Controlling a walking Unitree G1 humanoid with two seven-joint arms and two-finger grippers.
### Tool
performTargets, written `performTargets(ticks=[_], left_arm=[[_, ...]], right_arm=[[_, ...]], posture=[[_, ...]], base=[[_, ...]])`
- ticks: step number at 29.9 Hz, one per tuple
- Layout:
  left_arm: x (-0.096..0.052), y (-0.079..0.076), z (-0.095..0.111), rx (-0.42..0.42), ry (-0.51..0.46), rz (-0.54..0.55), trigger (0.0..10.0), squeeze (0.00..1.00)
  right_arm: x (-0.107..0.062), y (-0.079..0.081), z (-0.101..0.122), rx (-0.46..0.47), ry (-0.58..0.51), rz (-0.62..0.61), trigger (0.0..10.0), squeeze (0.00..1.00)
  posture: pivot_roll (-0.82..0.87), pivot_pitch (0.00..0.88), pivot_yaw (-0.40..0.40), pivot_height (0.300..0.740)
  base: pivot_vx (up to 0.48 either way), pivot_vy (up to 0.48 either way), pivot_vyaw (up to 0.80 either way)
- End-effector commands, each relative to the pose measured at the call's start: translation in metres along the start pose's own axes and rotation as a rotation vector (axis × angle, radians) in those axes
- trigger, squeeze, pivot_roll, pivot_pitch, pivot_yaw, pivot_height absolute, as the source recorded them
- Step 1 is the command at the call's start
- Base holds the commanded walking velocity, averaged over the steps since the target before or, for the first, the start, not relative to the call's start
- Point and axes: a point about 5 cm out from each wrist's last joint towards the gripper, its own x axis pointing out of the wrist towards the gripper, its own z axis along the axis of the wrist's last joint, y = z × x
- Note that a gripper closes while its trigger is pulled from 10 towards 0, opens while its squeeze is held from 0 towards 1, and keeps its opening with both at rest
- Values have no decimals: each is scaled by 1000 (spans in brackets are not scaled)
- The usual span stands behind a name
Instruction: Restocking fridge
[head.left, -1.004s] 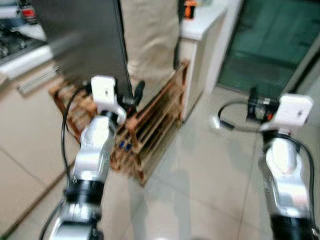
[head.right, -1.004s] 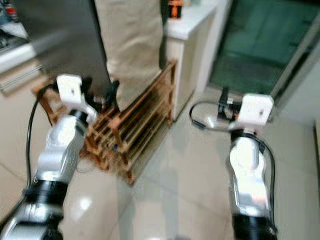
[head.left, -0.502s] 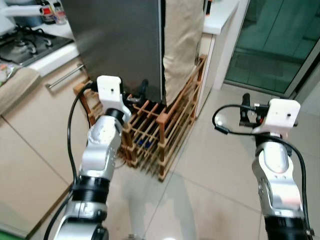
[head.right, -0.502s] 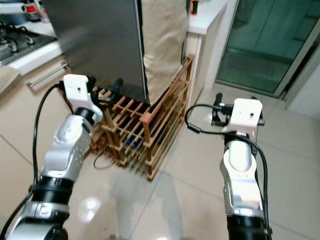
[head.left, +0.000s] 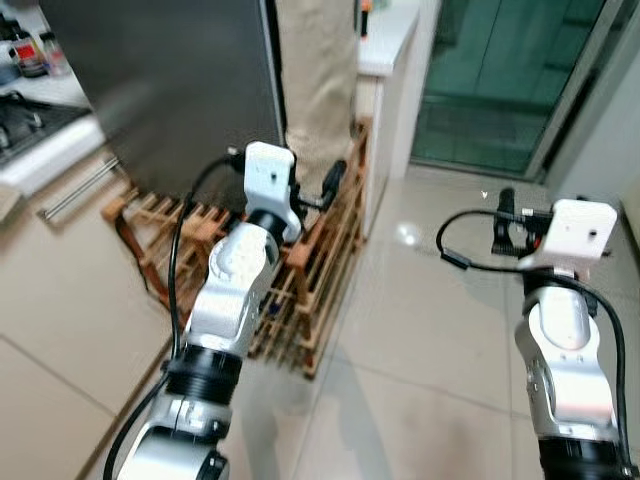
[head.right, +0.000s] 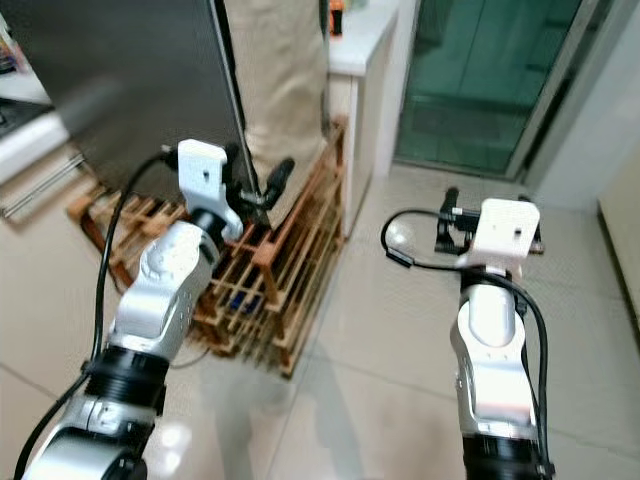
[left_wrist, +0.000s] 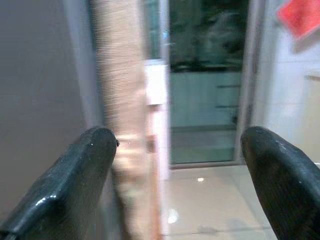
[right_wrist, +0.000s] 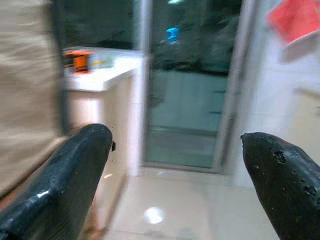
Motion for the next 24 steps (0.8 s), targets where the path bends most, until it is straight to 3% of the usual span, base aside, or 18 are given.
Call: performTargets(ticks=[1, 4, 15, 24], left_arm=[[3, -4, 4, -36, -14, 2, 10000, 0], [3, 0, 12, -138, -66, 33, 10000, 0], [1, 10, 18, -201, -78, 102, 10000, 0], [10, -17, 10, -144, 15, -28, 10000, 0]], right_arm=[[3, -8, 3, -26, -17, -23, 10000, 0], [4, -8, 3, -25, -17, -16, 10000, 0], [4, -5, 2, -24, -13, 11, 10000, 0], [4, -5, -2, -15, 0, 4, 10000, 0]], posture=[[-193, 0, 55, 736], [-191, 0, 55, 736], [-183, 0, 50, 736], [-182, 0, 48, 736]], base=[[480, 0, 0], [439, 95, 0], [35, 26, 0], [0, 0, 0]])
